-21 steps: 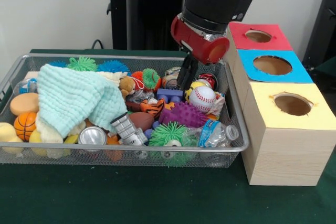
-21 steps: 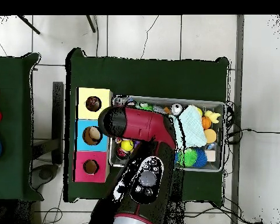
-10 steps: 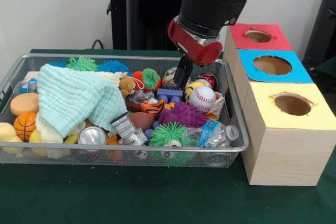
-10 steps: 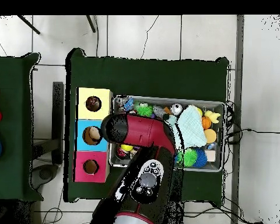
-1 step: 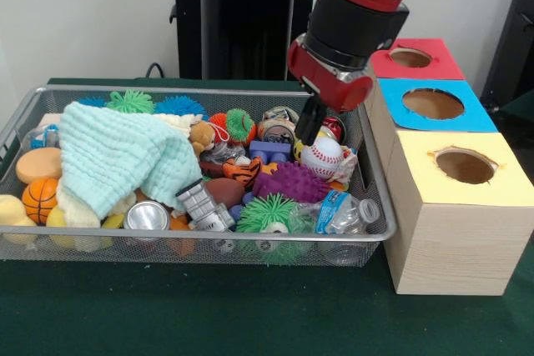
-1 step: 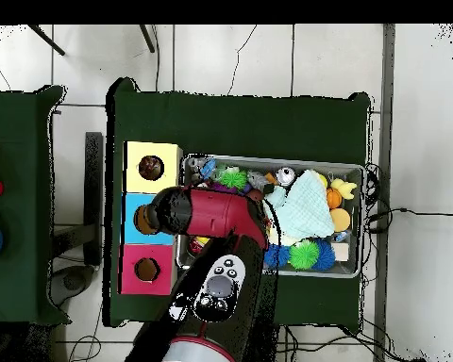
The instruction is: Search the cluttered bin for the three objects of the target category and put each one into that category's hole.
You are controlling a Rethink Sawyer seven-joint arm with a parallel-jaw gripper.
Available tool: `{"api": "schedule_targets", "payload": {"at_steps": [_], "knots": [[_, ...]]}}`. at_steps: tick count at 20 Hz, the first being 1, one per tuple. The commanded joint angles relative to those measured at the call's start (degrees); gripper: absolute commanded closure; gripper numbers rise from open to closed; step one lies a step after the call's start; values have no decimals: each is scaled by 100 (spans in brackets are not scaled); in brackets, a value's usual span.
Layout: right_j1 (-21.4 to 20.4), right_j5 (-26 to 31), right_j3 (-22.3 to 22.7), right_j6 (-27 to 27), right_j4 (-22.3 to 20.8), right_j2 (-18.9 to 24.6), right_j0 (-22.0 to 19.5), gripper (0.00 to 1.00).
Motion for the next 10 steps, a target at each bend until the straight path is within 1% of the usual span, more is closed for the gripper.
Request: {"api": "schedule_targets", "payload": {"at_steps": [1, 3, 5, 8, 10], "knots": [[248, -241, 258, 469, -81, 496, 115, 100], [236, -311, 303, 466, -50, 536, 115, 100], [248, -403, 290, 272, -98, 660, 14, 100], [379, -349, 114, -83, -171, 879, -210, 100], [479, -448, 49, -85, -190, 919, -263, 100]]}}
